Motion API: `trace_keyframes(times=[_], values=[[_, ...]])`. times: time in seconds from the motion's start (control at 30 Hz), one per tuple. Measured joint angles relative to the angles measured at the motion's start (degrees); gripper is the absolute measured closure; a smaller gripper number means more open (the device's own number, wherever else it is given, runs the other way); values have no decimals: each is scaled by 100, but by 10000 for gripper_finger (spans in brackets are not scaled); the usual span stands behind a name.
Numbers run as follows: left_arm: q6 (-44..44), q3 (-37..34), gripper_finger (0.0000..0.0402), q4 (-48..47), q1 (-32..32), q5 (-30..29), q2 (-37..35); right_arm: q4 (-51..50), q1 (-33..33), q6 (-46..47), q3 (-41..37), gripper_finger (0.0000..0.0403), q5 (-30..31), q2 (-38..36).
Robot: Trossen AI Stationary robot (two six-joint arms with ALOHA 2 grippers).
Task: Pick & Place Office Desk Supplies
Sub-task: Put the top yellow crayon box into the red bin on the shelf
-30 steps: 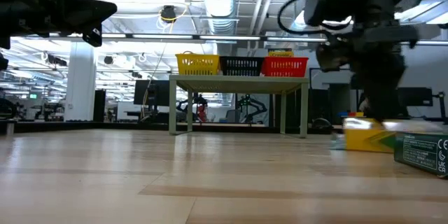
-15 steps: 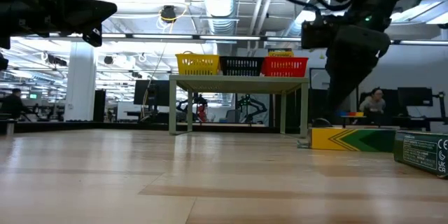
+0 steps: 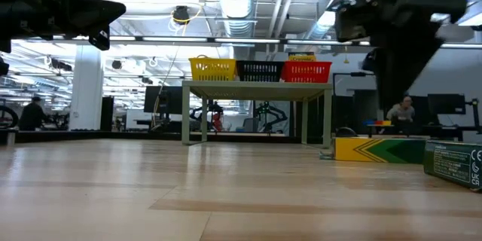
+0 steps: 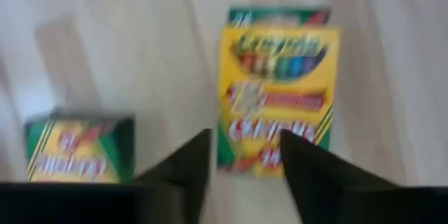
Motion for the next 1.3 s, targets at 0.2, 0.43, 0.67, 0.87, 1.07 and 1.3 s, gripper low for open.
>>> trace_keyframes(times=[0.2,0.43,0.67,0.87,1.07,1.3], values=[[0,2,402,0,1,1,1,-269,65,369,76,51,-285,-3],[-1,1,402,0,0,2,1,-224,18,104,82,47,-319,175],[-1,1,402,62,1,0,34,-253,-255,19,74,26,-305,397],[0,1,402,118,-2,2,151,-291,-498,-186,74,4,-311,767],[-1,2,402,114,0,2,234,-354,-577,-406,109,4,-486,1188],[0,2,402,114,0,0,262,-380,-772,-222,217,7,-1360,1336]])
